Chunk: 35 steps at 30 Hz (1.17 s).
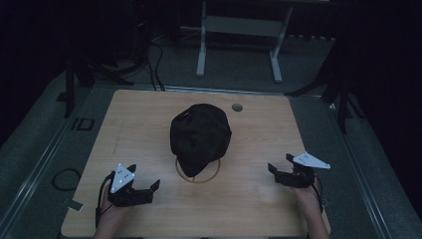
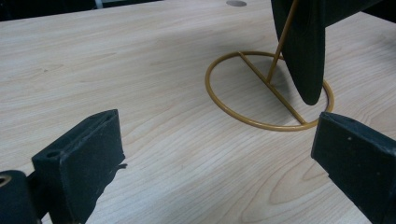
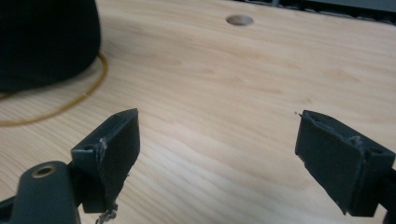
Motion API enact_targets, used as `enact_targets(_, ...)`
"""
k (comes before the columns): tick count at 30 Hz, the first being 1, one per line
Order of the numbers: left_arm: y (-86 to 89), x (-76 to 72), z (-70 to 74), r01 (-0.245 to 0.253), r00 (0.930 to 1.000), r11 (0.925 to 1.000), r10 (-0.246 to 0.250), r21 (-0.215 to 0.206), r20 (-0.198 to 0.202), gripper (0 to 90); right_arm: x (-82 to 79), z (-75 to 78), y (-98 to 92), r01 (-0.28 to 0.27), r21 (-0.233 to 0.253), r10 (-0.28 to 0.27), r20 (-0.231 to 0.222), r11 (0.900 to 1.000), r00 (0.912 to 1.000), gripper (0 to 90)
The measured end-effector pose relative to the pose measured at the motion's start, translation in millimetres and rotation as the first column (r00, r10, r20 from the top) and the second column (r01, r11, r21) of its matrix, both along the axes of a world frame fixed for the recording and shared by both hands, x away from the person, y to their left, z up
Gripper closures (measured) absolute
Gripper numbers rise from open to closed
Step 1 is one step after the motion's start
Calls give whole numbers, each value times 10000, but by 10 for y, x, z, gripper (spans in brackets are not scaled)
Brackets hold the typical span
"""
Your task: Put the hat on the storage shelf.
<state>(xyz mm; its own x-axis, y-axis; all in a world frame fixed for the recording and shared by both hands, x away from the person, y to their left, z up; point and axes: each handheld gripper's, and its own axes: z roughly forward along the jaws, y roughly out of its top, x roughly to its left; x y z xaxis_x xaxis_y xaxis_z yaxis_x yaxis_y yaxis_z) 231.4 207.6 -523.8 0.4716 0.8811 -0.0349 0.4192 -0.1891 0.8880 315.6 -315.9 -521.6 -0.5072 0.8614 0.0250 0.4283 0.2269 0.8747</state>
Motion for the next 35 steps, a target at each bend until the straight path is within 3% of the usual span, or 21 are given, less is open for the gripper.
enact_targets(12, 2, 16, -40, -21, 9999, 10000, 20, -59, -117, 27, -121, -181, -210, 675, -216, -682, -342, 9975, 9971, 138)
enact_targets(17, 2, 27, -68, 105, 9997, 9999, -103, 76, -240, 28, -181, -272, -283, 1122, -791, -1154, -368, 9905, 9926, 138)
enact_targets(35, 8, 34, -87, 11, 9994, 10000, -13, -66, -338, 28, -292, -296, -471, 2311, -493, -2313, 34, 9717, 9729, 138)
